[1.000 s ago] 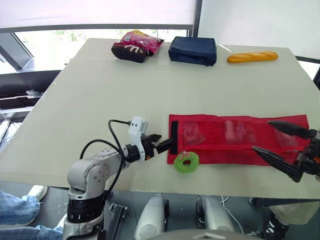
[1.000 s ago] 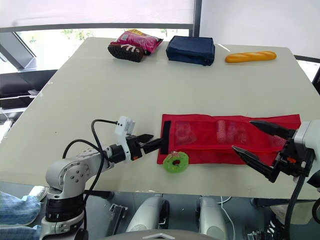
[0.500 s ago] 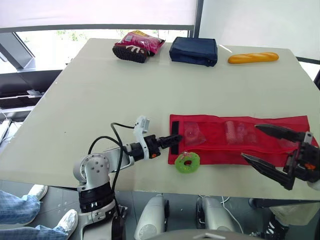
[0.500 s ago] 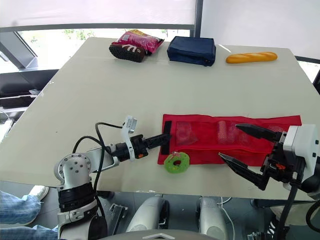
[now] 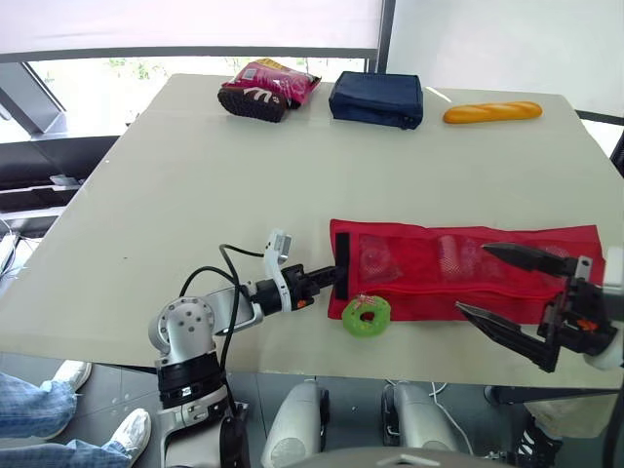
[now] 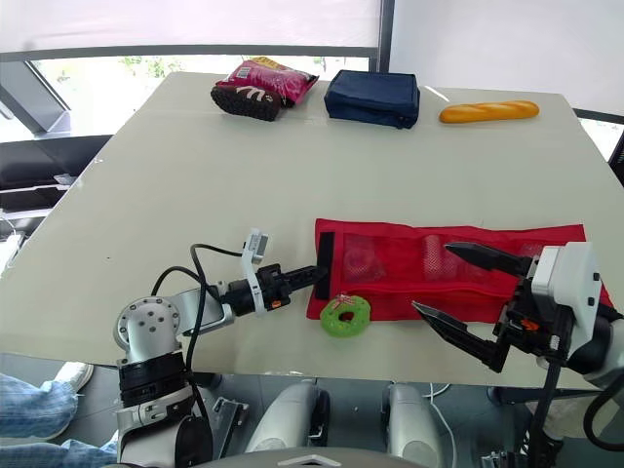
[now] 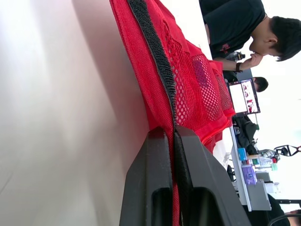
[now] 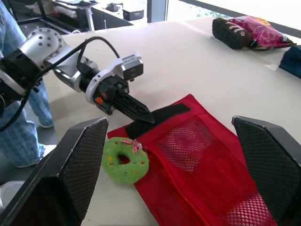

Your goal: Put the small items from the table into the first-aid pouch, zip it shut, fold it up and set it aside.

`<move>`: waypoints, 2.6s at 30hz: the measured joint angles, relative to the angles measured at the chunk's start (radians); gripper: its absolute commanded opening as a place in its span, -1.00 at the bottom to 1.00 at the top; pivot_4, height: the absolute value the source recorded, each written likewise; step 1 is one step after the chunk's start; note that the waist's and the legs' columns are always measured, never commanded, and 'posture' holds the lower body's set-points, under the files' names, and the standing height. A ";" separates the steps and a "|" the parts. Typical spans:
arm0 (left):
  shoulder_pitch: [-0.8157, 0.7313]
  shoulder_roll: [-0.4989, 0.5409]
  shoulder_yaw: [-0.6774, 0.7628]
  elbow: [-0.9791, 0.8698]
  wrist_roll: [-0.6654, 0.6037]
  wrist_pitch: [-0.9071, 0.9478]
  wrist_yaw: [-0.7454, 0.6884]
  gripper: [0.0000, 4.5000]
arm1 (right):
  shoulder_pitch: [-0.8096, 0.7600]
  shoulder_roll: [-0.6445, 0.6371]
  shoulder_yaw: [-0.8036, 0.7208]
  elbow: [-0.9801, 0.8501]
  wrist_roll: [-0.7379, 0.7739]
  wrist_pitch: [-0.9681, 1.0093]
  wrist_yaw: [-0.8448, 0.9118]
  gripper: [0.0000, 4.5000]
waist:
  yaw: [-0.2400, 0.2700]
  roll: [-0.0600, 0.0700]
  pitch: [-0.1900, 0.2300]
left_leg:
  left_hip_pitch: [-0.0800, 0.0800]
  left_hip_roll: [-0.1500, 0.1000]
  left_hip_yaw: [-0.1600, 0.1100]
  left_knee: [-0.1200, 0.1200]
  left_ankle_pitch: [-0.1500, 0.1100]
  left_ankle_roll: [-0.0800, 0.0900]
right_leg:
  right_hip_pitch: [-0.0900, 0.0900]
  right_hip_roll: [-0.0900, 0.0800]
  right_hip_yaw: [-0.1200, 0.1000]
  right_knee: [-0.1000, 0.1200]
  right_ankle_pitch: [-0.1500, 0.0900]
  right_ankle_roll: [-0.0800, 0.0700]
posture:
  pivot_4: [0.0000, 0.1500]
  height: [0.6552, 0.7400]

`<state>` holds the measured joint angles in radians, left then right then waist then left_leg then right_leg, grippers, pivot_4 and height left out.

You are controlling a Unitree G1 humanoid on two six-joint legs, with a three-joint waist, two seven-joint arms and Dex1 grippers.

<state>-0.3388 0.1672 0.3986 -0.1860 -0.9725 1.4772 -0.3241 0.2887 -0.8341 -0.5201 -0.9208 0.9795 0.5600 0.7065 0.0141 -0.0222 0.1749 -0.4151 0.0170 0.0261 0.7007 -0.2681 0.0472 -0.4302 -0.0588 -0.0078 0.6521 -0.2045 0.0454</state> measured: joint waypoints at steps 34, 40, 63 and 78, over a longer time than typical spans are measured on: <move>-0.077 0.027 -0.017 0.041 -0.051 -0.021 0.042 -1.00 | -0.511 0.214 0.988 0.471 -0.775 -0.089 0.049 0.12 | -0.002 -0.002 0.000 | -0.001 -0.002 -0.002 0.000 0.000 -0.001 | 0.000 -0.001 -0.001 -0.001 0.001 -0.002 | 1.00 0.44; -0.067 0.030 -0.019 0.041 -0.051 -0.024 0.042 -1.00 | -0.485 0.214 0.944 0.462 -0.780 -0.099 0.051 -0.97 | -0.002 -0.002 0.000 | -0.001 -0.002 -0.002 0.000 0.000 -0.001 | 0.000 -0.001 -0.001 -0.001 0.001 -0.002 | 1.00 0.44; -0.057 0.412 -0.361 0.224 0.268 -0.492 -0.397 -1.00 | -0.044 0.097 0.191 0.393 -0.476 0.048 0.058 -0.97 | 0.000 0.000 0.000 | -0.002 0.000 -0.001 -0.001 0.000 0.000 | -0.001 -0.002 -0.003 -0.004 0.000 0.000 | 1.00 0.44; -0.159 0.438 -0.357 0.421 0.347 -0.605 -0.458 -1.00 | 0.026 0.022 -0.153 0.798 -0.642 0.003 -0.084 -0.97 | -0.004 0.000 0.000 | -0.001 0.001 0.002 -0.001 0.000 0.000 | -0.001 0.000 -0.001 -0.004 -0.001 0.002 | 1.00 0.44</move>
<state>-0.4982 0.6055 0.0418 0.2349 -0.6252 0.8725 -0.7822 0.3150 -0.8120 -0.6727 -0.1230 0.3373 0.5631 0.6226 0.0101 -0.0219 0.1753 -0.4156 0.0185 0.0282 0.6992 -0.2682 0.0471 -0.4311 -0.0592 -0.0087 0.6482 -0.2052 0.0469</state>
